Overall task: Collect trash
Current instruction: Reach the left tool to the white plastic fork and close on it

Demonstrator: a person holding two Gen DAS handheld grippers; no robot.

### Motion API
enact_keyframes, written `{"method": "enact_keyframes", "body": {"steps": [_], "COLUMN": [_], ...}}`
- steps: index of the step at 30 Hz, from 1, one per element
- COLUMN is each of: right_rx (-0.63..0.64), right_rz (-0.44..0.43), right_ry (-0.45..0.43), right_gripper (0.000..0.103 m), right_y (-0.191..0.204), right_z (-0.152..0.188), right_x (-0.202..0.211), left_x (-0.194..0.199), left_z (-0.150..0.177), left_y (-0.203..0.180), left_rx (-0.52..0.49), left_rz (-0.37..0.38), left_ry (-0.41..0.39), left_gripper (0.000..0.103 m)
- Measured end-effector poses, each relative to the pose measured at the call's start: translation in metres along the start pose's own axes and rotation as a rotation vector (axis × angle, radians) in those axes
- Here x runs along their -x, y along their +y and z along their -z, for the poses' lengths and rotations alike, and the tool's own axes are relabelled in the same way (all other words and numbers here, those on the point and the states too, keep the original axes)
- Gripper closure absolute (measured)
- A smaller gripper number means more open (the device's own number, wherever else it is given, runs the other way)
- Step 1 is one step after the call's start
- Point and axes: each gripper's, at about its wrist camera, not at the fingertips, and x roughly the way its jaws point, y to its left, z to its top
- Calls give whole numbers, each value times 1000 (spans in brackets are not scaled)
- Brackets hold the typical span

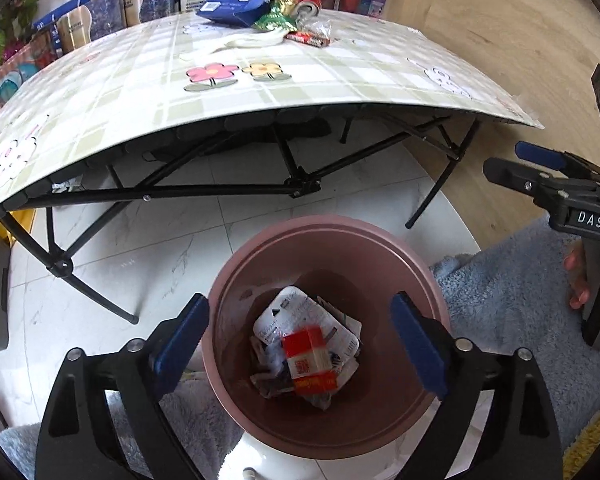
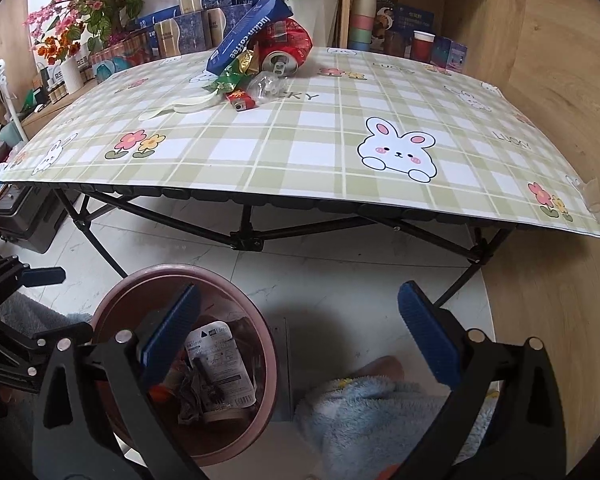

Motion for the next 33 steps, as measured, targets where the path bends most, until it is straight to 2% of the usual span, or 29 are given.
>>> {"method": "enact_keyframes", "body": {"steps": [5, 8, 10, 14, 18, 22, 25, 27, 31, 32, 33], "right_rx": [-2, -13, -35, -79, -101, -129, -229, -254, -225, -214, -210], "right_rz": [3, 8, -18, -87, -137, -197, -270, -266, -238, -232, -225], "right_ry": [-2, -10, -22, -50, -67, -90, -63, -58, -28, -30, -32], "right_gripper": [6, 6, 6, 6, 6, 6, 6, 6, 6, 6, 6], "right_y": [1, -1, -5, -14, -19, -23, -38, -45, -51, -52, -53], "right_z": [0, -2, -4, -10, -19, -33, -46, -55, -77, -83, -86], "right_x": [1, 2, 5, 11, 12, 13, 6, 3, -4, -6, -7], "left_x": [9, 13, 17, 38, 54, 57, 54, 47, 27, 22, 14], "left_z": [-2, -4, -5, -16, -43, -78, -107, -123, -153, -159, -168], "left_y": [6, 15, 20, 33, 39, 47, 52, 56, 59, 60, 61], "left_rx": [30, 81, 107, 158, 110, 62, 13, -12, -76, -92, -108], "left_rz": [-28, -5, -6, -12, -48, -27, -19, -11, -12, -6, -2], "left_ry": [-46, -73, -87, -194, -252, -242, -241, -232, -192, -181, -165], "left_gripper": [9, 8, 8, 8, 8, 8, 8, 16, 32, 41, 44]}}
